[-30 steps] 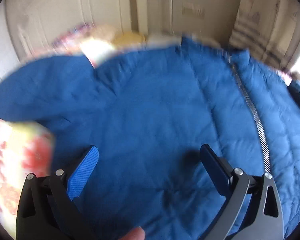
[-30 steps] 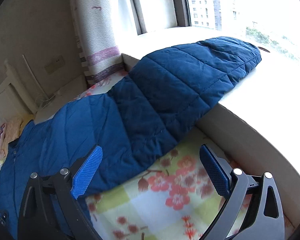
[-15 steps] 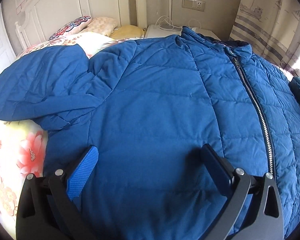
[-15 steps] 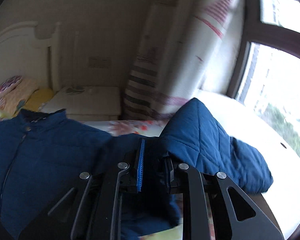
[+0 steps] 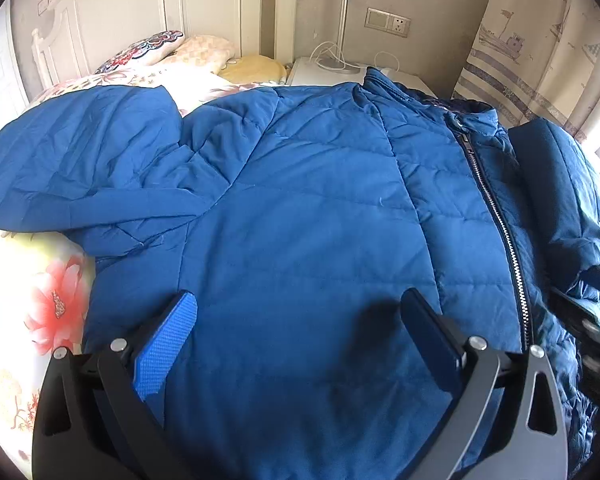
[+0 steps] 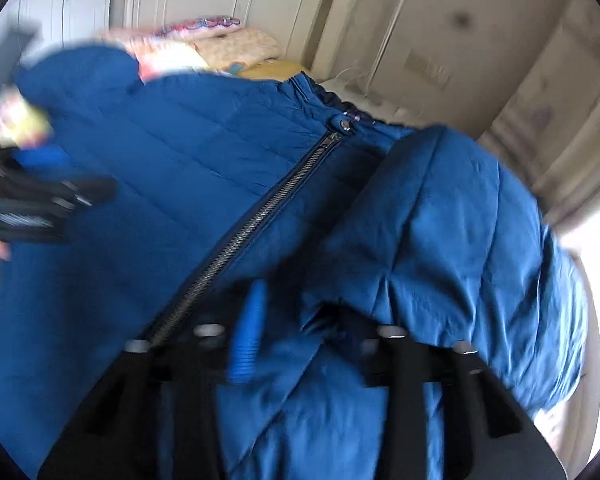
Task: Fold large clothes
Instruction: 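Fold the held sleeve across the jacket body with the right tool, release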
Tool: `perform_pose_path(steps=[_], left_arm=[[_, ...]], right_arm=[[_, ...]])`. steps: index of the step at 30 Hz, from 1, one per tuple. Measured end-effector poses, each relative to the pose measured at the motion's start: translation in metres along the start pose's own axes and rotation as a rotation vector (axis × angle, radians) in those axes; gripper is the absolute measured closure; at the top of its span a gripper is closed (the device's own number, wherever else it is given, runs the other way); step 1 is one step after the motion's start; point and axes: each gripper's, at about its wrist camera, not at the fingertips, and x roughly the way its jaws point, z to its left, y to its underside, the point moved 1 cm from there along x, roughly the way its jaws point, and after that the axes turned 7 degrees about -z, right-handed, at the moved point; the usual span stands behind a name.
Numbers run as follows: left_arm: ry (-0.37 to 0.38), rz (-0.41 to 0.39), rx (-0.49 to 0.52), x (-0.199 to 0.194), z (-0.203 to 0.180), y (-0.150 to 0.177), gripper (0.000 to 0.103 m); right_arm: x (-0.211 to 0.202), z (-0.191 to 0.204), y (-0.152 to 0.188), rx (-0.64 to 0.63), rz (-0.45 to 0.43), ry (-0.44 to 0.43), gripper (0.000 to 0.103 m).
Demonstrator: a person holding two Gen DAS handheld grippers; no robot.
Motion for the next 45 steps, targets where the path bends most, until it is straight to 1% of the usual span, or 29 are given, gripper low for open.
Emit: perform_pose_path(steps=[2, 3, 5, 7, 8, 9, 10, 13, 14, 15, 16, 17, 20, 23, 25, 27, 29, 30, 32, 33, 34, 35, 36, 37, 39, 40, 41, 43, 45], left_arm=[[0.005, -0.003, -0.004, -0.001, 0.001, 0.000, 0.002], [0.007, -0.006, -0.007, -0.002, 0.001, 0.000, 0.002], [0.013, -0.010, -0.014, -0.002, 0.002, 0.000, 0.002], [0.014, -0.010, -0.014, -0.003, 0.003, 0.000, 0.002], [0.013, -0.010, -0.014, -0.003, 0.003, 0.000, 0.002], [0.014, -0.010, -0.014, -0.003, 0.003, 0.000, 0.002], [0.014, -0.010, -0.015, -0.003, 0.003, 0.000, 0.002], [0.019, -0.013, -0.021, -0.003, 0.003, 0.000, 0.002], [0.022, -0.014, -0.023, -0.004, 0.004, 0.000, 0.002], [0.024, -0.016, -0.026, -0.004, 0.004, 0.000, 0.002], [0.027, -0.017, -0.028, -0.004, 0.005, 0.000, 0.002], [0.028, -0.018, -0.030, -0.005, 0.005, 0.001, 0.002], [0.027, -0.017, -0.029, -0.005, 0.005, 0.001, 0.002], [0.030, -0.019, -0.033, -0.005, 0.005, 0.001, 0.002], [0.033, -0.021, -0.037, -0.006, 0.006, 0.001, 0.002], [0.038, -0.024, -0.043, -0.006, 0.007, 0.001, 0.002], [0.046, -0.027, -0.051, -0.007, 0.009, 0.001, 0.002], [0.048, -0.028, -0.052, -0.007, 0.009, 0.001, 0.002], [0.052, -0.029, -0.056, -0.008, 0.010, 0.001, 0.002], [0.053, -0.030, -0.057, -0.008, 0.010, 0.001, 0.002], [0.055, -0.030, -0.059, -0.008, 0.010, 0.001, 0.002], [0.057, -0.029, -0.060, -0.008, 0.010, 0.001, 0.002], [0.058, -0.029, -0.060, -0.008, 0.011, 0.001, 0.002], [0.059, -0.030, -0.061, -0.008, 0.011, 0.001, 0.002], [0.061, -0.032, -0.063, -0.009, 0.011, 0.001, 0.002], [0.061, -0.032, -0.064, -0.008, 0.011, 0.001, 0.002], [0.059, -0.033, -0.063, -0.009, 0.011, 0.001, 0.002], [0.047, -0.037, -0.056, -0.009, 0.010, 0.001, 0.002], [0.040, -0.043, -0.051, -0.012, 0.008, 0.001, 0.002]], right_arm=[[-0.029, -0.023, 0.008, 0.079, -0.057, 0.007, 0.049], [-0.051, -0.039, 0.016, 0.128, -0.123, 0.063, 0.049], [-0.072, -0.070, 0.025, 0.240, -0.191, 0.138, 0.049], [-0.080, -0.105, 0.035, 0.373, -0.219, 0.174, 0.047], [-0.080, -0.130, 0.042, 0.469, -0.215, 0.204, 0.040], [-0.076, -0.145, 0.043, 0.514, -0.203, 0.217, 0.033], [-0.067, -0.160, 0.044, 0.553, -0.192, 0.223, 0.032], [-0.030, -0.185, 0.042, 0.599, -0.118, 0.214, 0.032], [-0.022, -0.185, 0.039, 0.614, -0.116, 0.207, 0.042], [-0.027, -0.182, 0.037, 0.605, -0.137, 0.233, 0.060], [-0.034, -0.173, 0.031, 0.566, -0.170, 0.255, 0.068], [-0.042, -0.154, 0.016, 0.487, -0.237, 0.261, 0.084], [-0.055, -0.101, -0.018, 0.315, -0.354, 0.244, 0.089], [-0.039, -0.048, -0.047, 0.165, -0.373, 0.171, 0.089], [-0.017, -0.024, -0.056, 0.114, -0.340, 0.128, 0.088], [0.021, -0.001, -0.057, 0.079, -0.225, 0.025, 0.087], [0.060, 0.014, -0.049, 0.089, -0.105, -0.104, 0.076], [0.068, 0.018, -0.045, 0.086, -0.073, -0.132, 0.071], [0.064, 0.024, -0.040, 0.048, -0.081, -0.137, 0.068], [0.056, 0.027, -0.041, 0.048, -0.088, -0.157, 0.059], [0.045, 0.023, -0.043, 0.059, -0.103, -0.178, 0.053], [0.023, 0.015, -0.044, 0.073, -0.154, -0.189, 0.045], [0.003, 0.013, -0.044, 0.078, -0.203, -0.191, 0.042], [-0.018, 0.004, -0.045, 0.088, -0.268, -0.181, 0.042], [-0.054, -0.026, -0.040, 0.130, -0.396, -0.107, 0.042], [-0.065, -0.039, -0.034, 0.152, -0.427, -0.055, 0.042], [-0.070, -0.064, -0.026, 0.194, -0.439, 0.051, 0.042], [-0.052, -0.103, -0.009, 0.280, -0.351, 0.238, 0.042], [-0.023, -0.131, 0.007, 0.321, -0.213, 0.339, 0.044]])
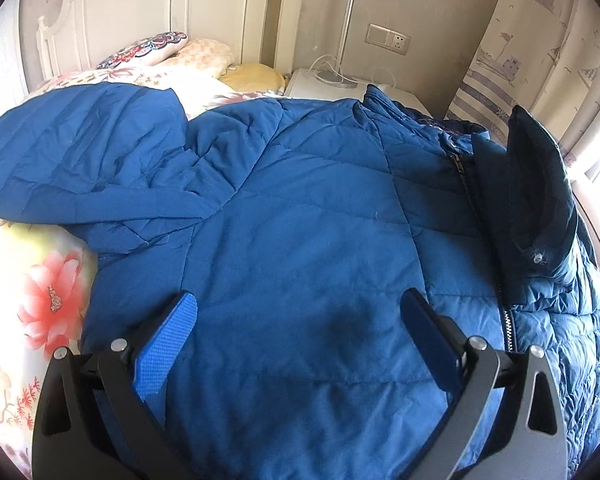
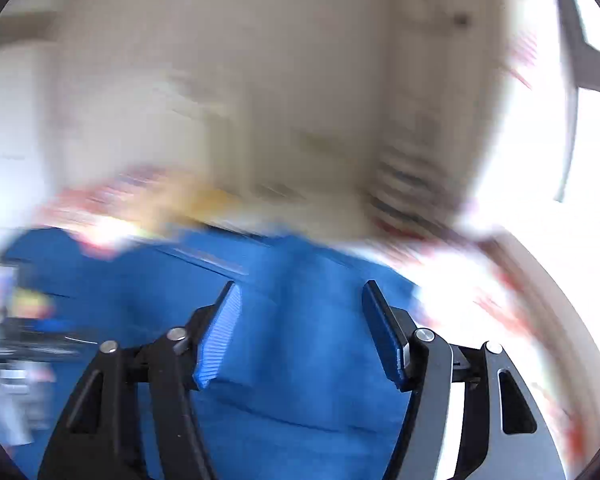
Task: Fold large clothes
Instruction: 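Fold the held sleeve across the jacket body with the right tool, release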
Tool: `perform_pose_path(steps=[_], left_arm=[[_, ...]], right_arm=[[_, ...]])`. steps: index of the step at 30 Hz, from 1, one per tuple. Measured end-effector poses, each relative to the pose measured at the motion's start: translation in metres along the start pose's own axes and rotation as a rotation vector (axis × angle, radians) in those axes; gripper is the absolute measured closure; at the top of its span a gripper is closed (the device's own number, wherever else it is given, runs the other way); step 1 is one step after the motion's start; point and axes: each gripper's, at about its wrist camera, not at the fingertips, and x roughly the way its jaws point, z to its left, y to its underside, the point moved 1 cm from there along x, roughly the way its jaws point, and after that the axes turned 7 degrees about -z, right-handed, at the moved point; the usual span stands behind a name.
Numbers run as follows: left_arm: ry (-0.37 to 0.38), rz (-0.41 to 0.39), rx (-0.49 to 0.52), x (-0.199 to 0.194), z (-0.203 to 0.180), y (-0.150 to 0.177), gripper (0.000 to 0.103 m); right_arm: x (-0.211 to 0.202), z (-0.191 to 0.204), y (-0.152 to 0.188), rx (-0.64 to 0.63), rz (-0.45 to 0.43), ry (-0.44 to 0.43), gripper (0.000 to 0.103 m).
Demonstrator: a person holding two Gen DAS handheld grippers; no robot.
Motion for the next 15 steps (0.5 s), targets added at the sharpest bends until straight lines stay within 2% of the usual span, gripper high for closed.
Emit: perform_pose_path(steps=[3, 4, 6, 9, 11, 15], left_arm=[[0.031, 0.003, 0.024, -0.006, -0.009, -0.003, 0.003], [0.097, 0.005, 0.007, -0.013, -0.015, -0.006, 0.003], [0.178, 0.004, -0.009, -0.022, -0.026, -0.012, 0.003], [0.308, -0.004, -0.016, -0.033, -0.059, -0.028, 0.003], [0.327, -0.015, 0.017, -0.033, -0.089, -0.039, 0.003], [0.285, 0.029, 0.065, 0.000, -0.138, -0.052, 0.004]], right_arm=[[0.047, -0.010, 0.034, 0.014, 0.167, 0.037, 0.045], [0.052, -0.010, 0.036, 0.010, 0.186, 0.041, 0.045], [0.053, -0.005, 0.029, -0.008, 0.166, 0.046, 0.044], [0.052, 0.002, 0.036, -0.026, 0.179, 0.052, 0.044], [0.052, 0.003, 0.036, -0.022, 0.183, 0.051, 0.044], [0.047, 0.000, 0.050, -0.017, 0.189, 0.051, 0.044]])
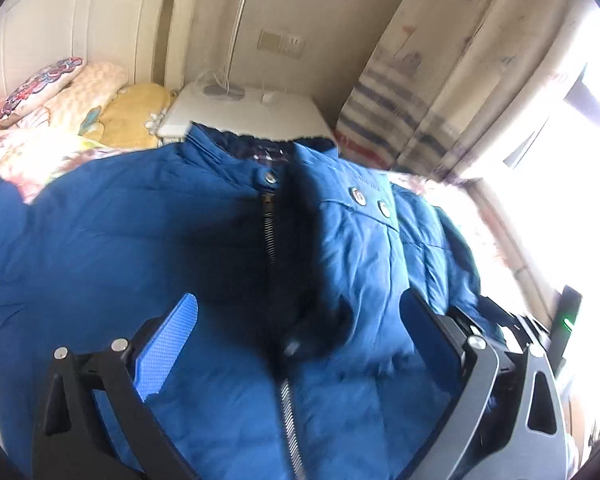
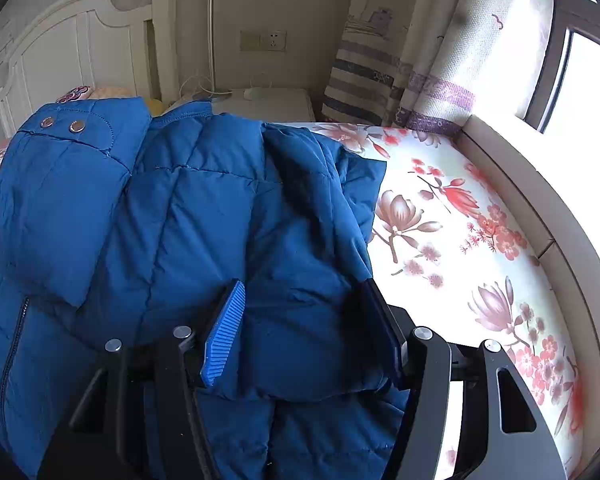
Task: Fold large clothes
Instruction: 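Grasp the other sleeve with the left tool and fold it across the body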
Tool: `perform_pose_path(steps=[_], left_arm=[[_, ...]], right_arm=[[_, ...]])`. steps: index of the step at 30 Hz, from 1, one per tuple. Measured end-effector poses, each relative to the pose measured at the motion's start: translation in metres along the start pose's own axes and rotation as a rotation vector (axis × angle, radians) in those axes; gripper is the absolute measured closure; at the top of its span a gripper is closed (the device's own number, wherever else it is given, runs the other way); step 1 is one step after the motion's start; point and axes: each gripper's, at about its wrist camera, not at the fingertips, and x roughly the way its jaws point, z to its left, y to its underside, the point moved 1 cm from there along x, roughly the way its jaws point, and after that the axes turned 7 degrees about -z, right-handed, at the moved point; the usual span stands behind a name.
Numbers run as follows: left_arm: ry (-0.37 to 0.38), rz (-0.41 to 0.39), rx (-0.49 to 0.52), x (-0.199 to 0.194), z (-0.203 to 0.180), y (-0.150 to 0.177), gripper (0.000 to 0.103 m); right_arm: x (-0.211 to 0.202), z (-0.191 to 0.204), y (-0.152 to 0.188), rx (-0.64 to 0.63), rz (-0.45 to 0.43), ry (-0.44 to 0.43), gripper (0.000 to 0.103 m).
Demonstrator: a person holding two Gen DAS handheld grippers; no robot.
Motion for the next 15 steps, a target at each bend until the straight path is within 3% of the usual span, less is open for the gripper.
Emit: perform_pose_path(steps=[1, 2, 3, 5, 6, 10, 12, 14, 15], left_arm=[[0.004, 0.030, 0.003, 0.014, -0.005, 0.001, 0.020], [0.039, 0.062, 0.002, 0.023, -0.008, 0.003, 0.048], [0.075, 0.074, -0.011, 0.026, -0.009, 0.004, 0.059], [0.085, 0.023, -0.035, 0.012, -0.005, 0.005, 0.078], [0.085, -0.012, -0.026, 0.000, -0.005, 0.004, 0.080], [-0.037, -0.228, 0.047, -0.077, 0.014, -0.011, 0.081], [-0.106, -0.243, 0.030, -0.100, 0.042, -0.022, 0.081], [-0.199, -0.203, 0.009, -0.105, 0.076, -0.028, 0.076], [-0.280, -0.163, 0.001, -0.101, 0.098, -0.026, 0.071]], right_arm=[[0.001, 0.003, -0.001, 0.000, 0.001, 0.002, 0.044], [0.000, 0.004, 0.000, -0.001, 0.003, 0.005, 0.044], [0.002, 0.003, -0.001, -0.002, 0.003, 0.006, 0.044], [0.001, 0.002, -0.001, 0.000, 0.005, 0.003, 0.044], [0.001, 0.002, -0.001, 0.003, 0.005, 0.001, 0.043], [0.005, -0.002, -0.002, 0.008, 0.003, -0.004, 0.043], [0.006, -0.002, -0.002, 0.010, 0.004, -0.006, 0.043], [0.006, -0.002, -0.002, 0.009, 0.004, -0.005, 0.043], [0.006, -0.002, -0.002, 0.008, 0.003, -0.005, 0.043]])
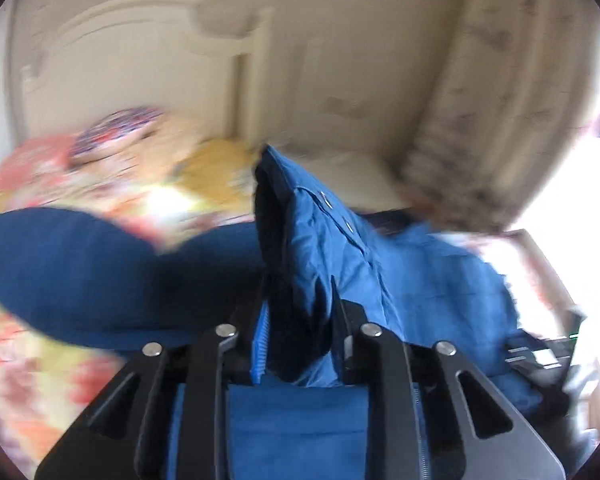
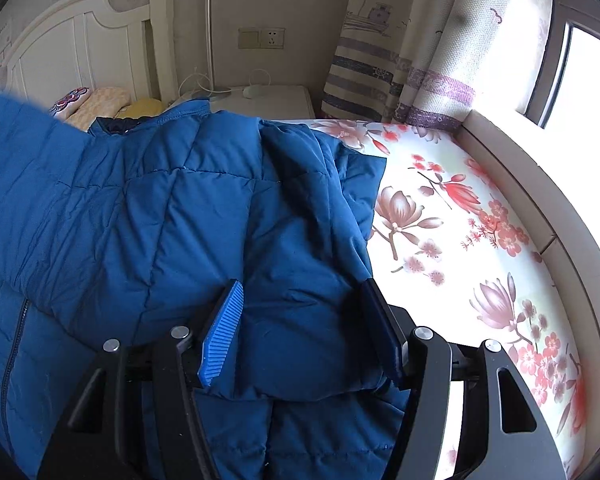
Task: Fold large clothes
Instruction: 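Grasp the other sleeve with the left tool and fold it across the body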
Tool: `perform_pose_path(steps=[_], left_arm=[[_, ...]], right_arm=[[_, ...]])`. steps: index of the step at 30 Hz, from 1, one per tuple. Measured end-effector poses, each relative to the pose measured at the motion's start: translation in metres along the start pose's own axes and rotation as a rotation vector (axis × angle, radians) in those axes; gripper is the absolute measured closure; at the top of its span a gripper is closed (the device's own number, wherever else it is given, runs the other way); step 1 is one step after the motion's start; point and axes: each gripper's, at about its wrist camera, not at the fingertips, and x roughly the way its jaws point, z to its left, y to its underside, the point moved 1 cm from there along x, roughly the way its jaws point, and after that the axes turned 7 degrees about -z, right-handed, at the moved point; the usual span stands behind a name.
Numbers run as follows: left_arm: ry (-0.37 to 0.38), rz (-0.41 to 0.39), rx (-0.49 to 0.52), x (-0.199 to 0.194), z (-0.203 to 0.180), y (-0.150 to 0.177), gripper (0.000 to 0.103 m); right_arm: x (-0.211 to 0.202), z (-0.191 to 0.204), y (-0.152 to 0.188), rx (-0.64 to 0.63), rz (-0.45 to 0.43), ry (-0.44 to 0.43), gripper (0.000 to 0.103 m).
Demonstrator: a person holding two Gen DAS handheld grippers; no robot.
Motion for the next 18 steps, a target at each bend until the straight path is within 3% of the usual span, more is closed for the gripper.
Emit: perform_pose_path(steps=[1, 2, 3, 4, 6, 9, 14, 18], left_arm=[[-0.054, 0.036, 0.009, 0.009, 0.012, 0.003, 0.055], [-0.127, 0.074, 0.022, 0.019, 0.026, 0.009, 0.031], [-0.194, 0.087, 0.029, 0.024, 0.038, 0.014, 0.025], [-0.255, 0.080, 0.026, 0.028, 0.050, 0.021, 0.024], [-0.266, 0.079, -0.011, 0.029, 0.062, 0.032, 0.024], [-0.187, 0.051, -0.033, 0.024, 0.055, 0.039, 0.023], [-0.091, 0.018, 0.085, 0.034, 0.007, 0.039, 0.017], [-0.060, 0.098, 0.177, 0.075, -0.029, 0.051, 0.014]], right_arm=[[0.000, 0.000, 0.000, -0.002, -0.001, 0.001, 0.043], [0.000, 0.001, 0.000, -0.004, 0.000, 0.003, 0.043], [-0.001, 0.001, 0.000, -0.006, 0.000, 0.005, 0.043], [-0.001, 0.001, 0.000, -0.007, 0.000, 0.006, 0.043], [-0.001, 0.001, 0.000, -0.009, 0.001, 0.009, 0.043], [-0.002, 0.002, 0.000, -0.012, -0.001, 0.013, 0.043], [-0.006, 0.000, 0.000, 0.000, -0.018, 0.015, 0.043], [-0.013, -0.017, 0.002, 0.087, -0.052, -0.007, 0.043]])
